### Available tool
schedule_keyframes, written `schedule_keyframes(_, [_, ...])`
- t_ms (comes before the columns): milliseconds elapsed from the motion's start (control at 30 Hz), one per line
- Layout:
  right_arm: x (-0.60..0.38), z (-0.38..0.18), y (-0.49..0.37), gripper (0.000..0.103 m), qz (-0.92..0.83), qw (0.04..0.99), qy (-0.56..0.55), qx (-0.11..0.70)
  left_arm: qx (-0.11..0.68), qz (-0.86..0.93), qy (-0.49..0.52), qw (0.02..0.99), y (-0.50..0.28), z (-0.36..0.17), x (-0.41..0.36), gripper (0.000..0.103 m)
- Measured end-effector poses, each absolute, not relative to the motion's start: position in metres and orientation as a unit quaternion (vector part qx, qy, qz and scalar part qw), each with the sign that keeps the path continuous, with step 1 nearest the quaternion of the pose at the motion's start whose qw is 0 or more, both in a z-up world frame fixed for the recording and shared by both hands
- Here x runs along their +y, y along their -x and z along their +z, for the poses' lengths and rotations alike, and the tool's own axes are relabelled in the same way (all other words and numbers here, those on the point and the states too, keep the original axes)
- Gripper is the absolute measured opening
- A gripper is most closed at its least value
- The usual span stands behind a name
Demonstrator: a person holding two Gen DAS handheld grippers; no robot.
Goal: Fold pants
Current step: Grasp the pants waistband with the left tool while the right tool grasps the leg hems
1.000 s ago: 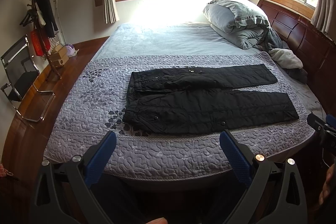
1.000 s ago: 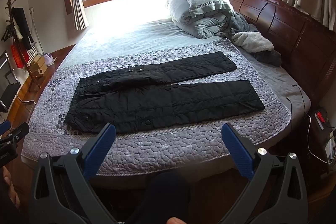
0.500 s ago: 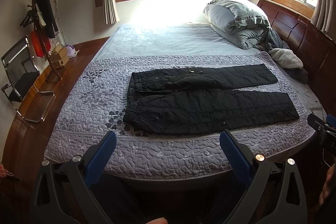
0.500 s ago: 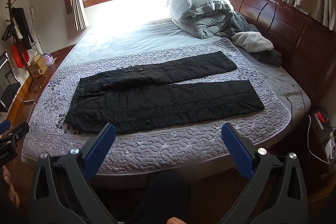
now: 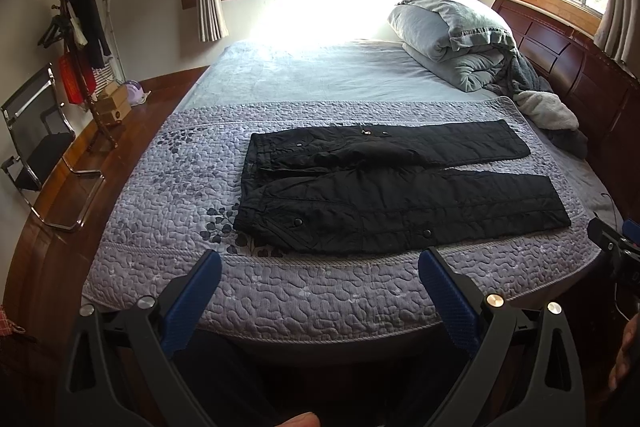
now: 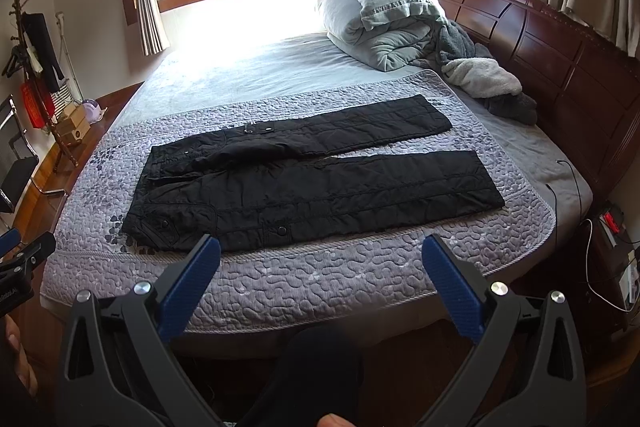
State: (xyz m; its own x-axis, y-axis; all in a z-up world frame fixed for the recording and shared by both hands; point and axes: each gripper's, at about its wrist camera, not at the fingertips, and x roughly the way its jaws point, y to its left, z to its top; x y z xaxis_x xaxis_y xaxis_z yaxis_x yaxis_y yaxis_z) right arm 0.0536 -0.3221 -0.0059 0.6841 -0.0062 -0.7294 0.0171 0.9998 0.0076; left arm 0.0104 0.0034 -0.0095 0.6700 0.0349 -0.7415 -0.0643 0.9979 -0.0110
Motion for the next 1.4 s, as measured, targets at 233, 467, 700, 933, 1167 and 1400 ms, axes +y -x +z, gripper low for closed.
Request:
schedule_keyframes(233, [-0.329, -0.017, -0.063, 0.101, 0.028, 0.920, -0.026, 0.390, 0.382, -0.019, 0.046, 0.923, -0.016, -0.019, 0.017, 0.099])
schedule_keyframes(467, [-0.380, -0.104, -0.126, 0.101, 0.067, 0.866, -0.138, 0.476, 0.438, -0.046, 0.027, 0.897, -0.069, -0.087, 0.053, 0.100])
schedule_keyframes(700, [-0.440, -0.178, -0.177, 0.101, 0.039, 0.834, -0.195, 0.514, 0.521, -0.059, 0.206, 0.826, -0.156, -0.199, 0.156, 0.099])
schedule_keyframes(933, [-0.477, -0.230, -0.204, 0.101, 0.033, 0.821, -0.224, 0.524, 0.540, -0.021, 0.363, 0.759, -0.209, -0.283, 0.211, 0.080])
schedule_keyframes(1167, [-0.541, -0.268, -0.221, 0.100, 0.008, 0.796, -0.301, 0.526, 0.565, 0.013, 0.369, 0.738, -0.229, -0.320, 0.207, 0.065])
schedule_keyframes(1400, [-0.667, -0.295, -0.232, 0.100, -0.059, 0.765, -0.433, 0.473, 0.534, 0.026, 0.362, 0.764, -0.223, -0.318, 0.200, 0.051])
